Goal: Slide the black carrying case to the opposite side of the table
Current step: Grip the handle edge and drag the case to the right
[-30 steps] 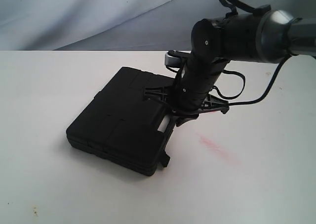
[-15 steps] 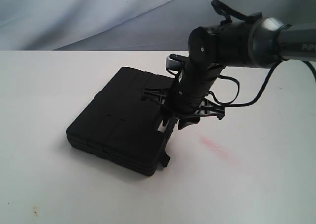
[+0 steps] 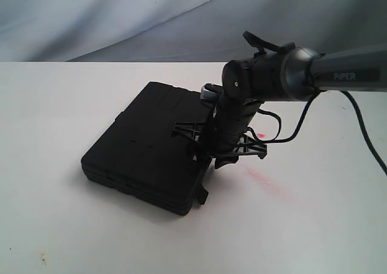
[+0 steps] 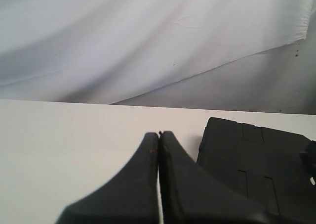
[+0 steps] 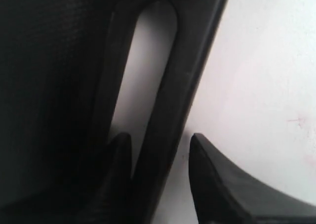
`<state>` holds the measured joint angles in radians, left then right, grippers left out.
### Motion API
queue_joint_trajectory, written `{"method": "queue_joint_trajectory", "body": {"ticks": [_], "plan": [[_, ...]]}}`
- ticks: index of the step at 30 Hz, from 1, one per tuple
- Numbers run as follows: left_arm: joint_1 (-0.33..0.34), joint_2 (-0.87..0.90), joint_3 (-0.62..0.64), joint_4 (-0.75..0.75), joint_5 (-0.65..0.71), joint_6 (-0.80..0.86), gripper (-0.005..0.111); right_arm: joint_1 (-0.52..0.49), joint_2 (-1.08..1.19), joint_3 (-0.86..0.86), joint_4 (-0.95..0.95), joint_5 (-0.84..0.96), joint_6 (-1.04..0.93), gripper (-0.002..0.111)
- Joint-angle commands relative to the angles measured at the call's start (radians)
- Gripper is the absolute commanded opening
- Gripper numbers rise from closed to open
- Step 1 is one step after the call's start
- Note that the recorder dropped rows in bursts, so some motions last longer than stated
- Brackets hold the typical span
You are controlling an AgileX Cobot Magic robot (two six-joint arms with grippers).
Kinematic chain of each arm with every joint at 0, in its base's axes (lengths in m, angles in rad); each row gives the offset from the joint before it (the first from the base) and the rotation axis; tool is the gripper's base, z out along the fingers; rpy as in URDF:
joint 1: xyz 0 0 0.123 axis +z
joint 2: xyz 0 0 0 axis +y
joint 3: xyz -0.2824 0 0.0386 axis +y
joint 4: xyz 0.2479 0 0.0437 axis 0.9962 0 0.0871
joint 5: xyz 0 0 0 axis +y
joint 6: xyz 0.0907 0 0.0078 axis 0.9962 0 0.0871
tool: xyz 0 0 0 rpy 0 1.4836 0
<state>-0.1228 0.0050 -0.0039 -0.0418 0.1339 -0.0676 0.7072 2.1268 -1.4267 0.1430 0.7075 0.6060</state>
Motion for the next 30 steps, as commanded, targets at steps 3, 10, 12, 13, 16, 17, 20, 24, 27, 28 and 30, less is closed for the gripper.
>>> {"method": "queue_joint_trajectory", "body": {"ticks": [3,10,12,13,16,17,20,24,27,28,30], "plan": [[0.005,-0.005,0.004,-0.001,-0.002,-0.006,0.001,-0.001,0.009,-0.002,-0.061,-0.026,0.012,0.031],[0.005,-0.005,0.004,-0.001,-0.002,-0.006,0.001,-0.001,0.009,-0.002,-0.18,-0.013,0.033,0.001],[0.005,-0.005,0.004,-0.001,-0.002,-0.006,0.001,-0.001,0.009,-0.002,-0.204,-0.006,0.033,0.0],[0.005,-0.005,0.004,-0.001,-0.002,-0.006,0.001,-0.001,0.009,-0.002,-0.218,0.0,0.033,0.0],[0.005,-0.005,0.004,-0.001,-0.002,-0.006,0.001,-0.001,0.009,-0.002,-0.281,0.026,0.033,0.0],[0.005,-0.005,0.004,-0.001,-0.002,-0.006,0.001,-0.001,0.009,-0.002,-0.302,0.035,0.033,0.0],[0.005,-0.005,0.004,-0.001,-0.002,-0.006,0.001,-0.001,0.009,-0.002,-0.361,0.058,0.033,0.0],[0.005,-0.005,0.004,-0.001,-0.002,-0.006,0.001,-0.03,0.004,-0.002,-0.371,0.094,0.029,0.0],[0.005,-0.005,0.004,-0.001,-0.002,-0.006,0.001,-0.06,-0.002,-0.002,-0.367,0.116,0.002,0.0],[0.005,-0.005,0.004,-0.001,-0.002,-0.006,0.001,-0.073,-0.008,-0.002,-0.367,0.121,-0.015,0.0],[0.005,-0.005,0.004,-0.001,-0.002,-0.006,0.001,-0.09,-0.019,-0.002,-0.367,0.128,-0.034,0.0]]}}
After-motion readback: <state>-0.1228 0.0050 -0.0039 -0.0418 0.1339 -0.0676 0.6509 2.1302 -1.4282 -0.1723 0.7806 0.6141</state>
